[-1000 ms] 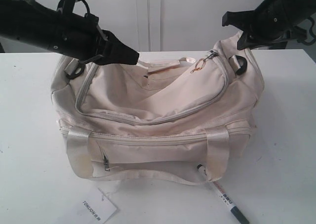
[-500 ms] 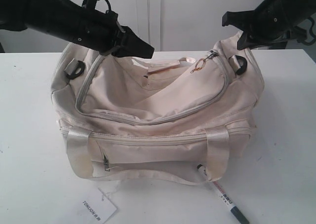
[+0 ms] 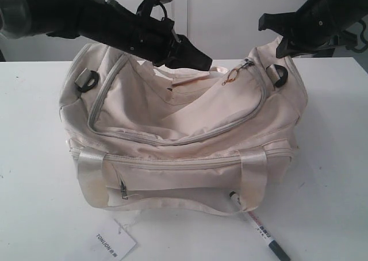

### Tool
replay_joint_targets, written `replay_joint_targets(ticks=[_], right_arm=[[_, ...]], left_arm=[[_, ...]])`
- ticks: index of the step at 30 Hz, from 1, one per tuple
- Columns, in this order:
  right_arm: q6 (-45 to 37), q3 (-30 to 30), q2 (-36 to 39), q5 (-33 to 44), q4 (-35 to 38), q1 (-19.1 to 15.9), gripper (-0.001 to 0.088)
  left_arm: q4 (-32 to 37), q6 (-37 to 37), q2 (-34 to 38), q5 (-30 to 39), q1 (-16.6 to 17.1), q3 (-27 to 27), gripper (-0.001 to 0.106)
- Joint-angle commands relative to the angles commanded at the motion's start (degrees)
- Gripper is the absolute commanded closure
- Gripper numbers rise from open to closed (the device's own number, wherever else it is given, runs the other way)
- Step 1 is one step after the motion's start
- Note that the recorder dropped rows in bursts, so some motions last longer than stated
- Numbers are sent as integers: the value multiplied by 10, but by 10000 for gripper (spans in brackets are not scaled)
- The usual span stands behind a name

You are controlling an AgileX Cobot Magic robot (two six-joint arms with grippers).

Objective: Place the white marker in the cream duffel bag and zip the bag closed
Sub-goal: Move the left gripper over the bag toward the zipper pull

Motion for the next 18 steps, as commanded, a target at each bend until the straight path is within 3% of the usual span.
replay_joint_targets(ticks=[8, 12, 18], right_arm=[[0, 0, 0, 1, 0, 0, 868], [0, 0, 0, 1, 0, 0, 868], [0, 0, 0, 1, 0, 0, 868]], left_arm=[[-9, 10, 50, 12, 0, -77, 1053], [-11, 83, 61, 6, -1, -87, 1047], [-7, 243, 61, 19, -7, -87, 810]])
